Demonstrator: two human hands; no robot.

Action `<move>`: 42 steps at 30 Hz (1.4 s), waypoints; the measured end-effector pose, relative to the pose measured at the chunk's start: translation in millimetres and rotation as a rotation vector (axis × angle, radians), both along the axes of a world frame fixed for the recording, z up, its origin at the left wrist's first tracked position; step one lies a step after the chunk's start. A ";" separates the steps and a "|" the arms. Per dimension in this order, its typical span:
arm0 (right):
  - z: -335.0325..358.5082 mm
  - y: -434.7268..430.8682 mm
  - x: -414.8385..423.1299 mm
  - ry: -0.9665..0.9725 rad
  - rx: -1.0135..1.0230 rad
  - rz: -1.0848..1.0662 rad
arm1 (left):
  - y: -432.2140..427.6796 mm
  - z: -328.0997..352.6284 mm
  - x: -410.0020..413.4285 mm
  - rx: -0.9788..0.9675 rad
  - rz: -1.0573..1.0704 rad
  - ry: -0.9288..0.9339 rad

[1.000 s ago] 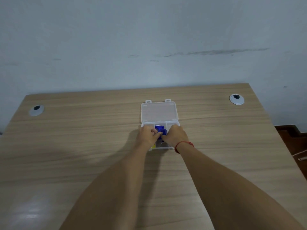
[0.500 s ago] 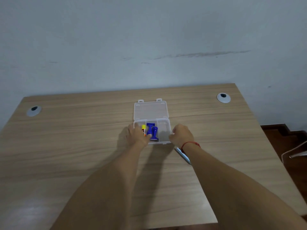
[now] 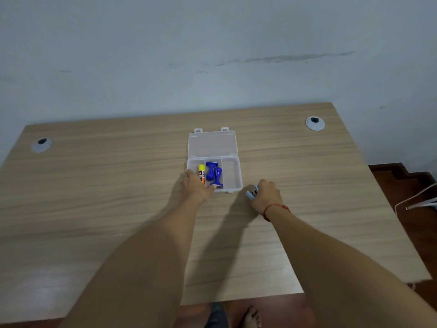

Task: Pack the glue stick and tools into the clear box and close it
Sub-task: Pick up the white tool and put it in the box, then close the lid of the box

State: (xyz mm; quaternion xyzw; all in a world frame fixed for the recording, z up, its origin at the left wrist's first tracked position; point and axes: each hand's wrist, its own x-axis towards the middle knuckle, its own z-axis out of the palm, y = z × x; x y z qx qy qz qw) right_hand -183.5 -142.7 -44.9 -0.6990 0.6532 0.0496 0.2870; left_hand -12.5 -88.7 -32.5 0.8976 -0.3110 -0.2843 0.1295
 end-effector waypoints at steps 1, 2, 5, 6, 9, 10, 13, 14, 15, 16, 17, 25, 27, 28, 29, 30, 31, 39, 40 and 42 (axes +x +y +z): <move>5.7 -4.5 3.8 -0.027 -0.016 -0.019 | 0.3 0.7 0.4 -0.002 0.004 0.005; 10.2 -10.5 8.2 -0.061 -0.037 -0.034 | 0.5 1.1 0.5 -0.004 0.006 0.012; 29.0 -27.6 28.4 -0.157 -0.056 -0.083 | -3.4 0.6 6.8 -0.038 0.042 0.048; 33.5 -32.6 36.6 -0.183 -0.051 -0.087 | -6.0 0.5 11.4 -0.039 0.052 0.053; 41.7 -36.9 58.8 -0.223 -0.024 -0.080 | -13.1 2.1 26.0 -0.012 0.043 0.033; 40.6 -37.4 66.0 -0.234 -0.019 -0.075 | -15.1 2.2 30.5 -0.011 0.043 0.022; 34.5 -37.6 83.7 -0.237 0.004 -0.107 | -17.1 2.3 40.5 -0.020 0.052 -0.007; 32.0 -38.6 87.1 -0.238 -0.004 -0.121 | -17.1 1.9 42.5 -0.028 0.053 -0.013; 31.6 -39.4 90.0 -0.231 -0.008 -0.141 | -17.7 1.1 44.4 -0.037 0.049 -0.012; 29.2 -40.7 92.9 -0.220 -0.008 -0.152 | -18.4 -0.9 47.4 -0.045 0.048 0.000; 28.2 -41.1 94.3 -0.211 -0.009 -0.160 | -19.7 -3.0 49.6 -0.060 0.052 0.019; 33.1 -72.5 95.9 -0.206 -0.080 -0.172 | -39.8 -7.1 61.1 -0.153 0.065 0.118; 32.1 -85.3 96.1 -0.237 -0.074 -0.210 | -51.0 -9.4 67.4 -0.151 0.063 0.118; 30.1 -89.8 96.7 -0.253 -0.056 -0.219 | -56.3 -10.2 70.7 -0.151 0.062 0.126; 27.7 -93.4 97.7 -0.270 -0.023 -0.219 | -62.2 -11.3 73.7 -0.158 0.060 0.145; 25.2 -95.9 99.9 -0.286 0.012 -0.217 | -68.1 -13.1 76.7 -0.166 0.063 0.174; 23.0 -97.3 102.5 -0.305 0.048 -0.216 | -73.7 -15.1 79.6 -0.179 0.068 0.198; 29.1 -98.5 119.4 -0.523 0.154 -0.426 | -97.8 -2.1 80.3 -0.251 0.178 0.241; 34.2 -98.1 118.7 -0.545 0.147 -0.438 | -97.3 2.4 79.2 -0.281 0.196 0.236; 42.7 -95.4 115.3 -0.578 0.142 -0.421 | -94.6 11.3 76.2 -0.321 0.235 0.217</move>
